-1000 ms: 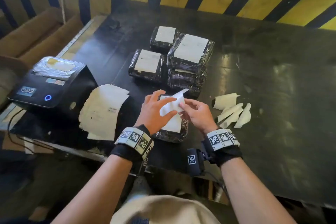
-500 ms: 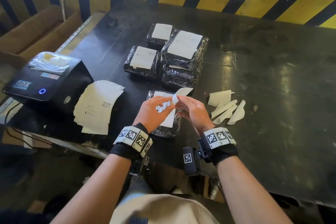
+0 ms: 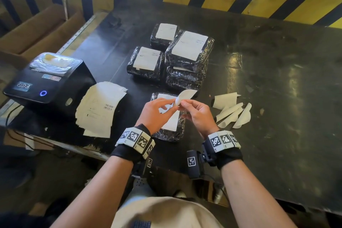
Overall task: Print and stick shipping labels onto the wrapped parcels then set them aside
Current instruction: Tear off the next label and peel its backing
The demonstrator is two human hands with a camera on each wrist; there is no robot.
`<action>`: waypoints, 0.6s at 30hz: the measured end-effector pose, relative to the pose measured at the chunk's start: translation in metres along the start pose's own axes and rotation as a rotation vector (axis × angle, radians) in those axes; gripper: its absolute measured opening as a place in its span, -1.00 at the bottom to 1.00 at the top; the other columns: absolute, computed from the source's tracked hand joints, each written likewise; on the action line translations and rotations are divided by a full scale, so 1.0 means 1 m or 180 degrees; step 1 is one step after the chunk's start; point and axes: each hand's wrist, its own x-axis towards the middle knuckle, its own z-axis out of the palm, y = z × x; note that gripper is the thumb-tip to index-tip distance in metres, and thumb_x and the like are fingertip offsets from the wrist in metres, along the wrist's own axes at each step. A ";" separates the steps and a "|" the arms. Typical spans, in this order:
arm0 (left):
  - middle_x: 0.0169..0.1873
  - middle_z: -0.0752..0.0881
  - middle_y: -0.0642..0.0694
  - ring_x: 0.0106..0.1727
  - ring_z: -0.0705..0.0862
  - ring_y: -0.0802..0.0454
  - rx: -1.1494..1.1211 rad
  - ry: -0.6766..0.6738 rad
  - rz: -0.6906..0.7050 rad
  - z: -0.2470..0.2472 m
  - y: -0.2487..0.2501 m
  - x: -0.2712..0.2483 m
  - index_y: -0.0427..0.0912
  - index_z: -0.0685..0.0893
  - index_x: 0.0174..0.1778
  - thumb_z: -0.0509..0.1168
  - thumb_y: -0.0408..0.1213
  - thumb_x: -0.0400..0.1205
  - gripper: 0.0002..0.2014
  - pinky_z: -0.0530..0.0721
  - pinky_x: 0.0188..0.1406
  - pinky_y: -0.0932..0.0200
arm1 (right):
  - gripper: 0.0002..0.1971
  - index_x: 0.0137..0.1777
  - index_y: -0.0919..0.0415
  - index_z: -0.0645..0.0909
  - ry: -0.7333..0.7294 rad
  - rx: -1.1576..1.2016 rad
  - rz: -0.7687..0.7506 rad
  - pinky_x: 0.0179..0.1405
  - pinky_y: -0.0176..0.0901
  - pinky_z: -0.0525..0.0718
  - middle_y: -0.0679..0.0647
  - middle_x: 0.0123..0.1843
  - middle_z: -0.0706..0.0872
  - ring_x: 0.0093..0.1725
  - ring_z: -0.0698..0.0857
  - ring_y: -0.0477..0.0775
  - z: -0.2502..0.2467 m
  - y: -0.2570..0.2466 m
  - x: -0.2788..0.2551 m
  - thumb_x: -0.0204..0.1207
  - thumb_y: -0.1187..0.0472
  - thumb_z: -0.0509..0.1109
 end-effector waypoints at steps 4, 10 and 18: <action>0.07 0.77 0.12 -0.02 0.69 0.20 0.0045 0.0048 0.0056 -0.002 0.002 0.001 0.03 0.74 0.24 0.40 -0.03 0.58 -0.67 0.54 -0.14 0.52 | -0.82 -0.05 0.08 0.76 0.0003 -0.0090 -0.0010 0.06 -0.03 0.69 0.04 -0.09 0.82 0.00 0.76 -0.03 -0.002 -0.001 0.002 0.66 0.25 0.32; -0.03 0.79 0.13 -0.07 0.71 0.22 0.0015 0.0143 0.0169 -0.005 0.009 0.004 0.00 0.79 0.13 0.42 -0.11 0.58 -0.78 0.55 -0.23 0.56 | -0.86 -0.01 0.21 0.73 -0.0052 -0.0143 -0.0036 -0.13 -0.24 0.66 0.00 -0.16 0.75 -0.18 0.68 -0.17 -0.003 -0.002 0.006 0.65 0.24 0.33; -0.10 0.83 0.07 -0.23 0.69 0.27 0.0122 0.0118 0.0132 -0.008 0.012 0.007 -0.05 0.83 0.07 0.38 -0.15 0.61 -0.81 0.53 -0.28 0.56 | -0.83 -0.03 0.14 0.75 -0.0188 -0.0459 -0.0178 -0.19 -0.25 0.61 -0.18 -0.23 0.76 -0.29 0.59 -0.25 -0.001 0.002 0.012 0.67 0.21 0.31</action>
